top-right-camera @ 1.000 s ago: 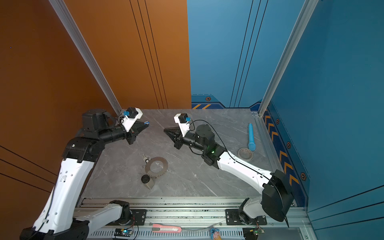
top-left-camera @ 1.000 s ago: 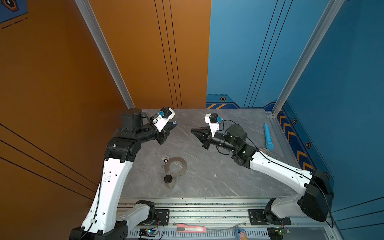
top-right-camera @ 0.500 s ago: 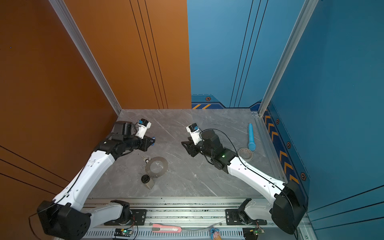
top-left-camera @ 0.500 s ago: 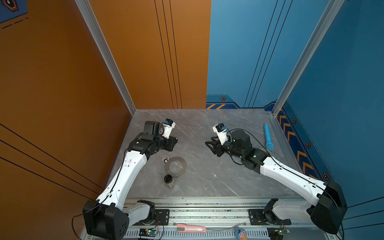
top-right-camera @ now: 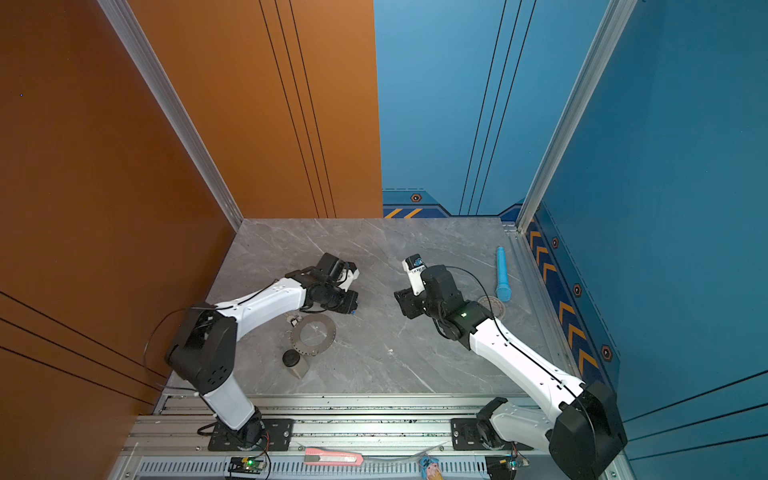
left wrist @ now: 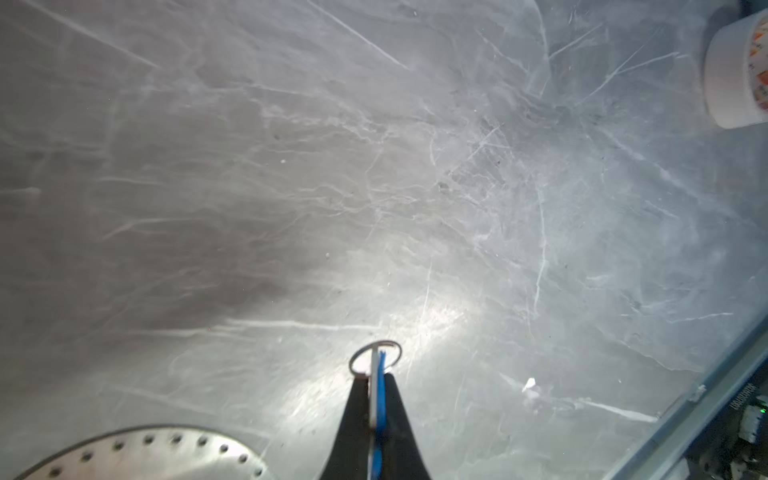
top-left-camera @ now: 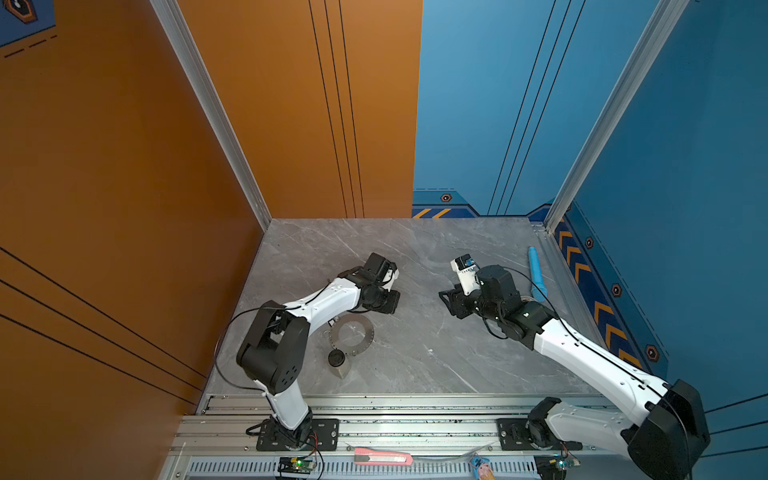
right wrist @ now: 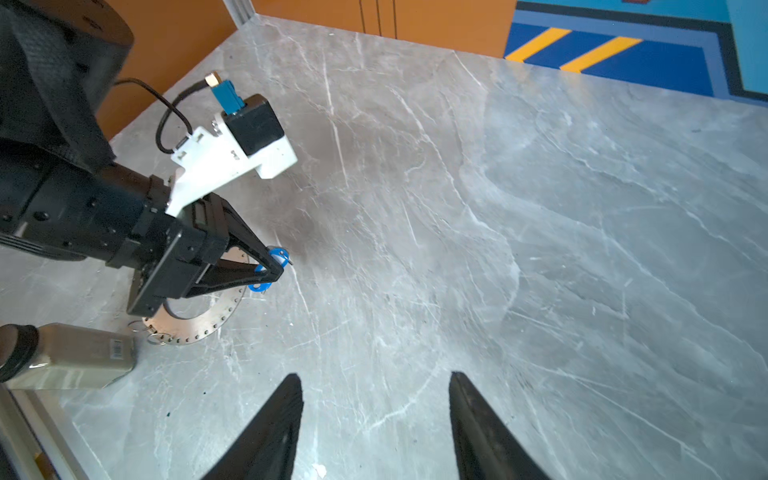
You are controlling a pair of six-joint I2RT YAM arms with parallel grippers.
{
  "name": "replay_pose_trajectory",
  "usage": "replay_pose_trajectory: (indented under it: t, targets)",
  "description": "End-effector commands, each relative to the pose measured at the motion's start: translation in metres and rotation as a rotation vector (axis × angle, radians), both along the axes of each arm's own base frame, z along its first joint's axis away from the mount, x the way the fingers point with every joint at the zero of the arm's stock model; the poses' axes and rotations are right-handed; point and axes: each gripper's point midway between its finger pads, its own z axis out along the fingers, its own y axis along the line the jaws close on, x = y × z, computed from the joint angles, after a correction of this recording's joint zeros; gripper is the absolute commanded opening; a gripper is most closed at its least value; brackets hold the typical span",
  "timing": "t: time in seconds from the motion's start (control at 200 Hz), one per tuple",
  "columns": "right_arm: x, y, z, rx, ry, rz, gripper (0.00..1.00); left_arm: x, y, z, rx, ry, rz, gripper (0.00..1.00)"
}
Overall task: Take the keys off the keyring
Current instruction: 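Lower the blue tag with the left gripper and release it while the right withdraws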
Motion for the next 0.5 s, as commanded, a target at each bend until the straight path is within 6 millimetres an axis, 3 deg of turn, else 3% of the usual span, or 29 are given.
replay_pose_trajectory:
  t: [0.0, 0.24, 0.375, 0.425, 0.496]
  targets:
    - [-0.006, -0.025, -0.015, -0.057, 0.034, -0.072, 0.59, 0.012, -0.028, -0.003, 0.000, -0.021, 0.021, 0.00]
    - [-0.008, -0.041, -0.018, -0.067, 0.033, -0.126, 0.62, 0.014, -0.063, -0.025, 0.010, 0.023, -0.013, 0.00]
    - [-0.008, -0.043, -0.017, -0.057, 0.034, -0.144, 0.63, 0.015, -0.069, -0.025, -0.002, 0.028, -0.024, 0.17]
    - [-0.007, -0.043, -0.015, -0.053, 0.030, -0.147, 0.63, 0.016, -0.070, -0.020, -0.010, 0.023, -0.026, 0.28]
    - [-0.006, -0.044, -0.013, -0.056, 0.030, -0.152, 0.64, 0.016, -0.071, -0.011, -0.015, 0.011, -0.042, 0.34]
